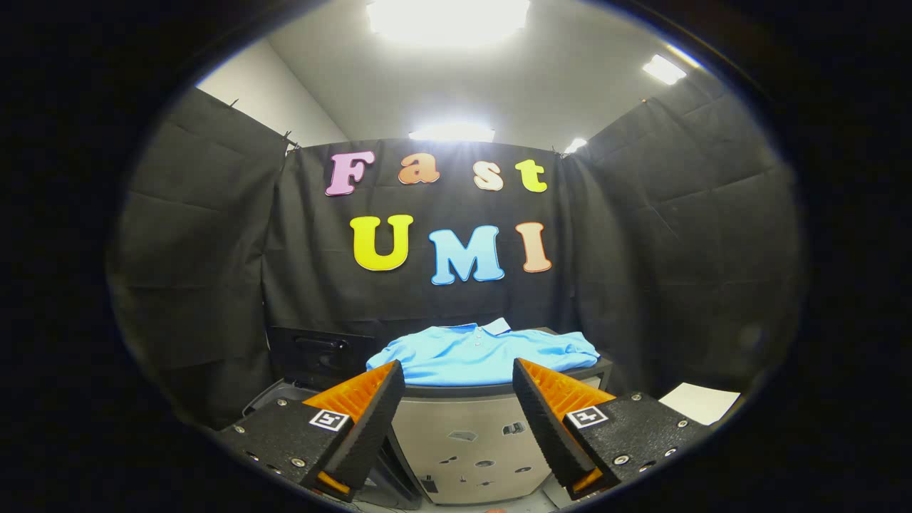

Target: Put the clothes into the washing machine and then close the washing machine lid.

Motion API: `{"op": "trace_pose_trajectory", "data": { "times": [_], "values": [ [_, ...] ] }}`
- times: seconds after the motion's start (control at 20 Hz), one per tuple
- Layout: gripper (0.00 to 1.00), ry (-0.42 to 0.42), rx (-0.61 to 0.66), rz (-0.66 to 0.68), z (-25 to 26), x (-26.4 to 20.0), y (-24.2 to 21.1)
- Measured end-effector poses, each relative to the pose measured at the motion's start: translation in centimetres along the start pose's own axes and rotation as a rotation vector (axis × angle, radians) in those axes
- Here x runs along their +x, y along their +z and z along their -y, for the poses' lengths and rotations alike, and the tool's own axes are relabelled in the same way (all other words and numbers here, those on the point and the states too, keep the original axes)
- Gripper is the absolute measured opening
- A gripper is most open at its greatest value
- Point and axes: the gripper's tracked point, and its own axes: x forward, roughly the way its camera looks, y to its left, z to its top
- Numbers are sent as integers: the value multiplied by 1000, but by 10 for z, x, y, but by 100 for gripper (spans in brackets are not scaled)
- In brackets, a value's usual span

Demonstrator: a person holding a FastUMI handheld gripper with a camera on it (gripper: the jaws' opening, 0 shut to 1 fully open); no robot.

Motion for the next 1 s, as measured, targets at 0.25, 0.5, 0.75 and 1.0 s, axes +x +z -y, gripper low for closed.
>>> {"op": "trace_pose_trajectory", "data": {
  "times": [0.25,0.5,0.75,1.0],
  "values": [
    [95,9,13,-16,11,39,19],
    [95,32,-20,-51,16,82,25],
    [95,47,-54,-114,21,124,22],
    [95,64,-63,-209,26,169,8]
  ]
}}
